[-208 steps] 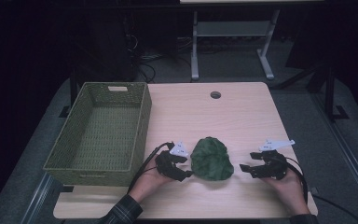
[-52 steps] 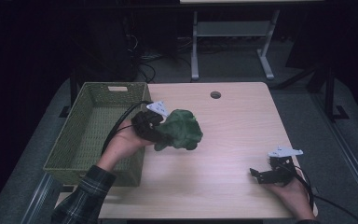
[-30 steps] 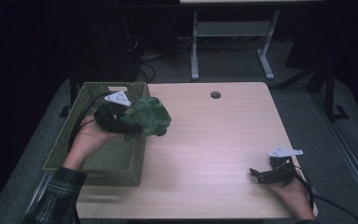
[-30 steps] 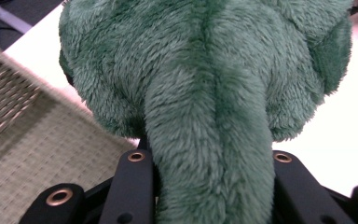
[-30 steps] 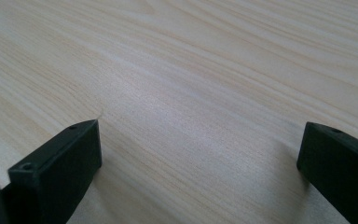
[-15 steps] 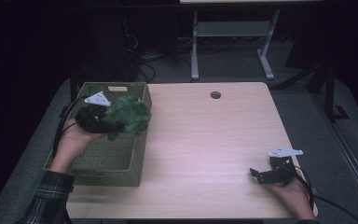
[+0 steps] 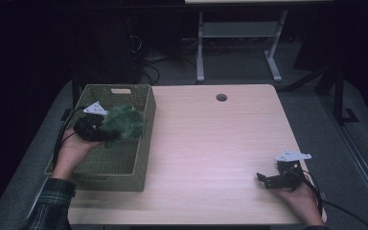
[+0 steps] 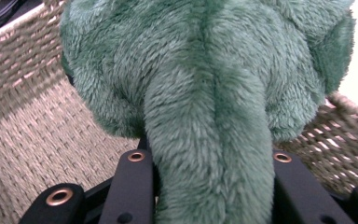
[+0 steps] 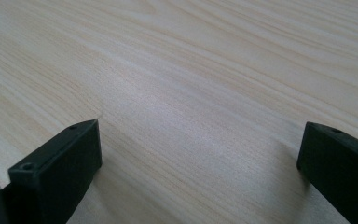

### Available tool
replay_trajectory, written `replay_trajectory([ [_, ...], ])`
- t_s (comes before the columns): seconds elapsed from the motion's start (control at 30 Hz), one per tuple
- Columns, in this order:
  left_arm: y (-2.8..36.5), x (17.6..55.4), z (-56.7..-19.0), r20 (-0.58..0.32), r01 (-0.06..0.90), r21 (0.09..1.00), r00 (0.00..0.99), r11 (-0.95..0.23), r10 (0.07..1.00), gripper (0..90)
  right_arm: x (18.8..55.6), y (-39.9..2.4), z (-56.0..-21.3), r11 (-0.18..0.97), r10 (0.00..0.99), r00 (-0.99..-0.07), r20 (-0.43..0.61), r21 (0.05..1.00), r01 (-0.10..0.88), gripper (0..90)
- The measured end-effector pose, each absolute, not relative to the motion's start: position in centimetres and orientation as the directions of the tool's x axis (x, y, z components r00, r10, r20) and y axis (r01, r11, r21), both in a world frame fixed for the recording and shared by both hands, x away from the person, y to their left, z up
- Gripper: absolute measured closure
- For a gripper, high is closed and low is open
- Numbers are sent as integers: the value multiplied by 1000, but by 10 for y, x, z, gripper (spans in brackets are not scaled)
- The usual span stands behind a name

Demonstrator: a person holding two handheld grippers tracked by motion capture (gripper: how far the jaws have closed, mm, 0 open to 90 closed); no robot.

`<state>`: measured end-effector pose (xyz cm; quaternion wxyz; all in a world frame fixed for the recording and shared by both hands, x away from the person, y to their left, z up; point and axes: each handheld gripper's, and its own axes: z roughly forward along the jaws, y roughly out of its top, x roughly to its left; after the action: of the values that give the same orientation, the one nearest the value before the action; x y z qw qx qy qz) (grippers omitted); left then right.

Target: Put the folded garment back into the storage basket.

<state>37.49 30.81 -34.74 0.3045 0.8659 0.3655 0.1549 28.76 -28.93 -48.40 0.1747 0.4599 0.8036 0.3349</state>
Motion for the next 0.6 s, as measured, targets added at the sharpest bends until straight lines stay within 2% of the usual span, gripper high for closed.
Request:
replay_trajectory([
  [0.6, 326, 384, -392, 40, 614, 553, 656, -564, 754, 659, 288, -289, -484, 353, 856, -517, 27, 699, 622, 0],
])
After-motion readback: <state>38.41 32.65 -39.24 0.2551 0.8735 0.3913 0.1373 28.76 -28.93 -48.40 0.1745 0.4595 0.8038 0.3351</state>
